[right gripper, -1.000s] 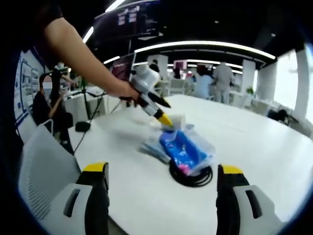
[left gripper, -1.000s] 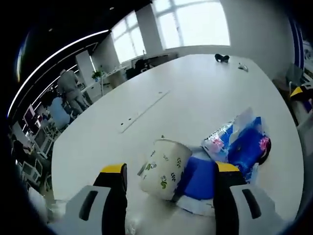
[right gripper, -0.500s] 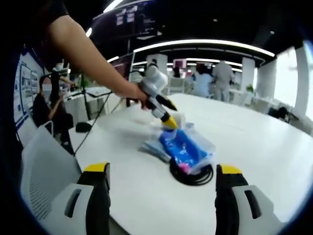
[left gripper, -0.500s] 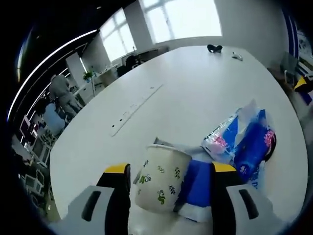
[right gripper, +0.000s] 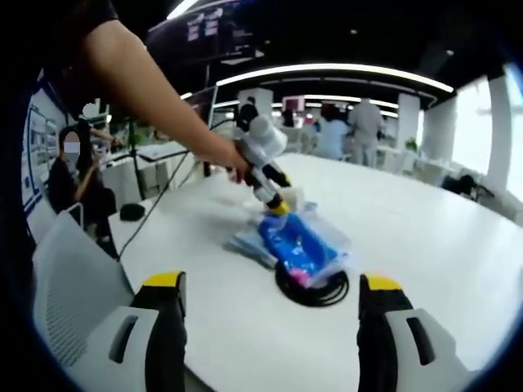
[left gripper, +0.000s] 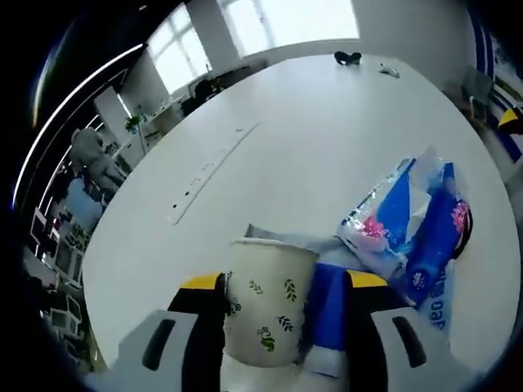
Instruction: Arrange the tabletop items into an orderly group along one side of the table until the central work area is clear of visible clutter.
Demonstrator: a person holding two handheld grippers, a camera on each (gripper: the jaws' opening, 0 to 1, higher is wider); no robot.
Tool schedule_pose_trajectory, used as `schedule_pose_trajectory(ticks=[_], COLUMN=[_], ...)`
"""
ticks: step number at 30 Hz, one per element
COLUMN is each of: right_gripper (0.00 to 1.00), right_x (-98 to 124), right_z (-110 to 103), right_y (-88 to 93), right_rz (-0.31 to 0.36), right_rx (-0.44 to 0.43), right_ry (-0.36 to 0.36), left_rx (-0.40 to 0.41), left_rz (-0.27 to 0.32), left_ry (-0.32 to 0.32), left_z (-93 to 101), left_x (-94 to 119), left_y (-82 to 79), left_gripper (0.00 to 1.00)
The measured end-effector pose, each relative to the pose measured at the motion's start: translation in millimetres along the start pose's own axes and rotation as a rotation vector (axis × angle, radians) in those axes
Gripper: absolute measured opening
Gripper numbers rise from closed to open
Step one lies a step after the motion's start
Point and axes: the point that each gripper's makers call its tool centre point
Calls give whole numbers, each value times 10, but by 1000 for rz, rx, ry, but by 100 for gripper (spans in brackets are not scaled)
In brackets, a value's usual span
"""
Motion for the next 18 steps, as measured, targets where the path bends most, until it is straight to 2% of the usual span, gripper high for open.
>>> schedule_pose_trajectory(ticks=[3, 5, 10, 13, 14, 16, 18], right_gripper=[84, 84, 84, 84, 84, 83, 83], right_x=[1, 0, 3, -1, -3, -3, -3], right_z=[-7, -30, -28, -34, -40, -44, -43], right_y=[16, 26, 36, 52, 52, 63, 73], right_rz=[-9, -14, -20, -29, -29, -35, -40], right_rx=[1, 2, 5, 8, 10, 14, 17], right_ry=[-5, -11, -9, -13, -17, -18, -19], left_rx=[-21, 25, 65, 89, 115, 161, 163], left_rz=[6, 15, 46, 106, 149, 196, 193], left_ry=[-2, -5, -33, -50, -52, -61, -72], left_z=[-54, -63, -106, -140, -146, -163, -187], left_x=[29, 41, 135, 228, 257, 317, 370], left_y=[-37, -40, -57, -164, -231, -293, -271], left_gripper=[40, 40, 38, 38, 38, 38, 38])
Point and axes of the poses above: the point that each gripper's makers call its tool centre point, and the gripper's own axes: x roughly backward along the fingers, z roughly to its right, y roughly out of its underside, and after that the axes turned 15 degrees about z, right-handed
